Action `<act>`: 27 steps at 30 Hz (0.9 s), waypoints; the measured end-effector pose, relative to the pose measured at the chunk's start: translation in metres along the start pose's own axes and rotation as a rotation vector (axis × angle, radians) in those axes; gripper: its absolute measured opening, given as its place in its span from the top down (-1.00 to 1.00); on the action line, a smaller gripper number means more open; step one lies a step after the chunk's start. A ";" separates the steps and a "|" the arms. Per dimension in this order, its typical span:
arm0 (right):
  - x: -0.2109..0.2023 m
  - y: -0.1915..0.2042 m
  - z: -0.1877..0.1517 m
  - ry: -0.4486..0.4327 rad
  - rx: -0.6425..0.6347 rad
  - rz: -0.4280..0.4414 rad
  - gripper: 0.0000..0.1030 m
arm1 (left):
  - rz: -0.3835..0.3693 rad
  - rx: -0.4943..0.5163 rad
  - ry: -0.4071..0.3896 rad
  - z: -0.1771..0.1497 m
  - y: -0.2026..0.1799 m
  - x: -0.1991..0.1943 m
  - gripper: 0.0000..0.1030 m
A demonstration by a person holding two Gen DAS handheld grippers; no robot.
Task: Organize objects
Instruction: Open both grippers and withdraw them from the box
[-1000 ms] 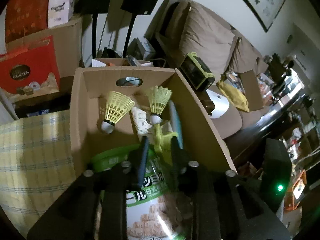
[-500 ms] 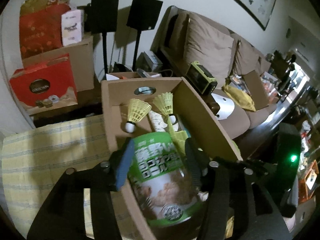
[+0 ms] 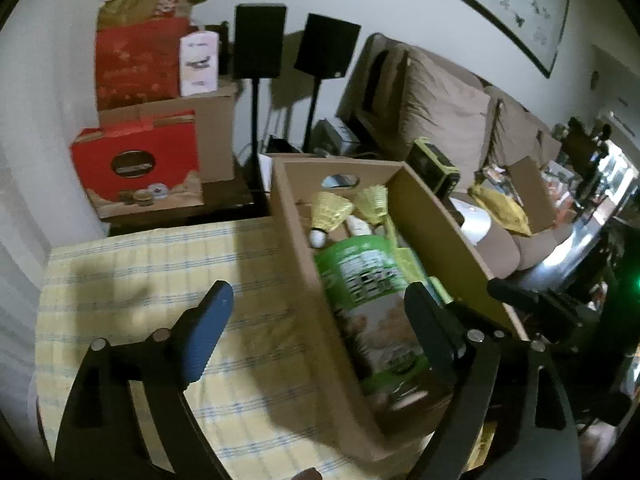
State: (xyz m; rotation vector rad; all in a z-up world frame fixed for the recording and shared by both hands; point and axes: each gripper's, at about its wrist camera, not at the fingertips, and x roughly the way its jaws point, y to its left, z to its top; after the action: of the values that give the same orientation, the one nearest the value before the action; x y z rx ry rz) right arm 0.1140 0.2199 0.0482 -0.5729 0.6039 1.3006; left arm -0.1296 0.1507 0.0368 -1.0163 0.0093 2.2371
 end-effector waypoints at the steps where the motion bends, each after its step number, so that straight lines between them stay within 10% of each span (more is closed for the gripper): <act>1: 0.000 0.002 -0.001 -0.002 -0.004 0.000 -0.40 | 0.005 -0.002 -0.001 -0.002 0.003 -0.002 -0.67; 13: -0.012 0.039 -0.014 -0.050 -0.037 0.000 -1.00 | 0.090 -0.027 -0.028 -0.038 0.039 -0.035 -0.86; 27: -0.037 0.061 -0.028 -0.094 -0.053 -0.008 -0.99 | 0.139 -0.033 -0.060 -0.072 0.058 -0.081 -0.99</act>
State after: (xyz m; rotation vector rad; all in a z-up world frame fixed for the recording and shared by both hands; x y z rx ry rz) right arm 0.0454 0.1857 0.0505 -0.5535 0.4903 1.3316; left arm -0.0776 0.0401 0.0260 -0.9927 0.0168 2.4005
